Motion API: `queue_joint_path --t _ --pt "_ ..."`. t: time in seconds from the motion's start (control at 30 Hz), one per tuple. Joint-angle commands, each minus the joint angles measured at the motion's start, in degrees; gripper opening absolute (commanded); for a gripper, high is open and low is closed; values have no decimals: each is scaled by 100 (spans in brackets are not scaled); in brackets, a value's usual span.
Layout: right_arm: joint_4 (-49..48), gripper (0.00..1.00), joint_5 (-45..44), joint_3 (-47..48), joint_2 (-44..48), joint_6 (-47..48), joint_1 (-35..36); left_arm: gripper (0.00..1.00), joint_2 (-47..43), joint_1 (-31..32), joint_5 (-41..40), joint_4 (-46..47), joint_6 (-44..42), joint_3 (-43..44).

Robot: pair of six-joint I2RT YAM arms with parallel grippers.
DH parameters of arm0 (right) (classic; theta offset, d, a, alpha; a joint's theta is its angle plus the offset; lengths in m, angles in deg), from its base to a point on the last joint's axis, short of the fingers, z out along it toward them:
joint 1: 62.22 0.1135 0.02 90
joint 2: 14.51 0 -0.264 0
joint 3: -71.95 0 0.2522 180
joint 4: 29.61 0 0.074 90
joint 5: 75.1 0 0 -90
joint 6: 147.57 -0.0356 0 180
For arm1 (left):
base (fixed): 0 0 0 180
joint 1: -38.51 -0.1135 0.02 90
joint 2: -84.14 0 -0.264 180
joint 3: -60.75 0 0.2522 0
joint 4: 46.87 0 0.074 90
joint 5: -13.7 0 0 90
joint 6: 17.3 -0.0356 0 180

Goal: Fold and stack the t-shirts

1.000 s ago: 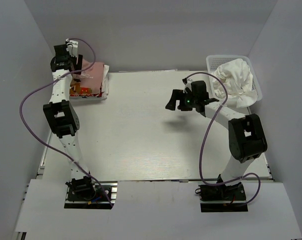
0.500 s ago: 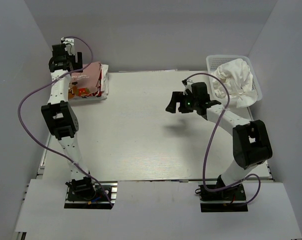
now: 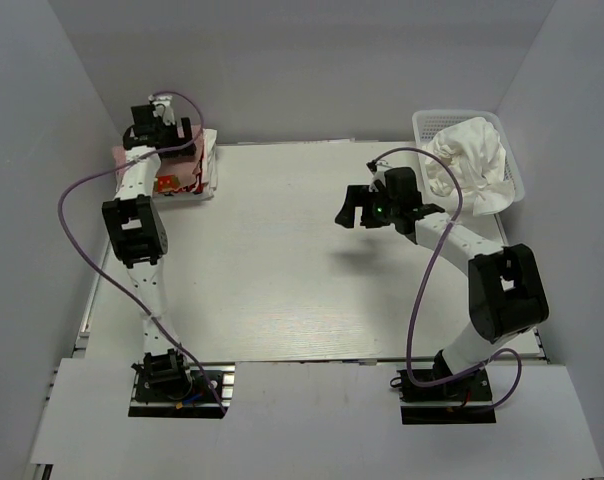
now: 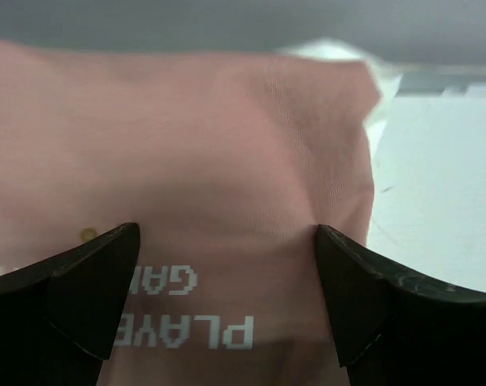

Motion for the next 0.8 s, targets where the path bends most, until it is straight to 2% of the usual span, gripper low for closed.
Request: queue_joint_path --t 0.0,0.13,0.27,0.4,0.57,0.77 --pt "-147 91 -241 118 -136 172 -21 100 346 210 312 61 31 147" --pt "-139 91 -215 197 -311 120 -21 99 610 481 497 61 -390 208" --pt "37 91 -162 294 -487 137 -21 99 610 824 -230 61 -882 94" --pt "19 91 -92 373 -435 120 -21 99 426 886 -592 175 -883 -55" --pt "19 91 14 356 -189 129 5 100 -259 886 -865 228 -708 -55" --pt "-68 91 163 137 470 102 32 100 -1436 886 -1146 35 -41 -169"
